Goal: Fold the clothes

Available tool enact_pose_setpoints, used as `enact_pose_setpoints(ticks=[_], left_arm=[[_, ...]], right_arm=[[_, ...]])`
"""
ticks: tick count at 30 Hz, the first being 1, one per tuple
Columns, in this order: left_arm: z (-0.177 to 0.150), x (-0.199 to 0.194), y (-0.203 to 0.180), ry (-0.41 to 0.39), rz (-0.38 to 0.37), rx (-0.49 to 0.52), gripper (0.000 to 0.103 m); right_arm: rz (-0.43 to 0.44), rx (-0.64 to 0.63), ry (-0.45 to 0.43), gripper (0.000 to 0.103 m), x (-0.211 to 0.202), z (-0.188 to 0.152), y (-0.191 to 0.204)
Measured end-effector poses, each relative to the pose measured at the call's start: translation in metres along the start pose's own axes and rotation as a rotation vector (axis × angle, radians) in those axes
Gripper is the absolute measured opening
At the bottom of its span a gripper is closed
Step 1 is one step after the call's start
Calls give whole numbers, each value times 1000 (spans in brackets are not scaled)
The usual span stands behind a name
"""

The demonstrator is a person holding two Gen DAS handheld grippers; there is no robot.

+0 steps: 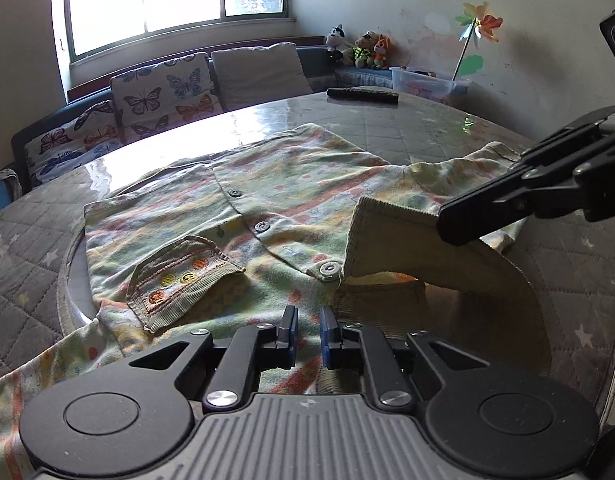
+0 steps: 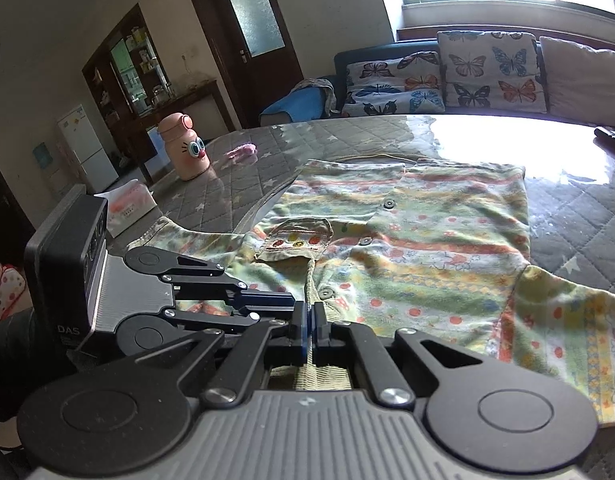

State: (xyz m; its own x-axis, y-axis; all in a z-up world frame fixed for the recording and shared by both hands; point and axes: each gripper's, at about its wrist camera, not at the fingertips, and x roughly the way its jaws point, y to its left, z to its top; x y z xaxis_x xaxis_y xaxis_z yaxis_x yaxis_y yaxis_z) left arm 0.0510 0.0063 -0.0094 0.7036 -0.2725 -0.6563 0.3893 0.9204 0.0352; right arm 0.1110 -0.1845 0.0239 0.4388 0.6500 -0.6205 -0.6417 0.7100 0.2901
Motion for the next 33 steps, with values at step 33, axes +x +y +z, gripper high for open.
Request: enact_pose_setpoints(ticks=[33], left_arm=[[3,-6,-23,-25,-93,16,15]], right_arm=[[-78,-102,126,7,28,-29,0]])
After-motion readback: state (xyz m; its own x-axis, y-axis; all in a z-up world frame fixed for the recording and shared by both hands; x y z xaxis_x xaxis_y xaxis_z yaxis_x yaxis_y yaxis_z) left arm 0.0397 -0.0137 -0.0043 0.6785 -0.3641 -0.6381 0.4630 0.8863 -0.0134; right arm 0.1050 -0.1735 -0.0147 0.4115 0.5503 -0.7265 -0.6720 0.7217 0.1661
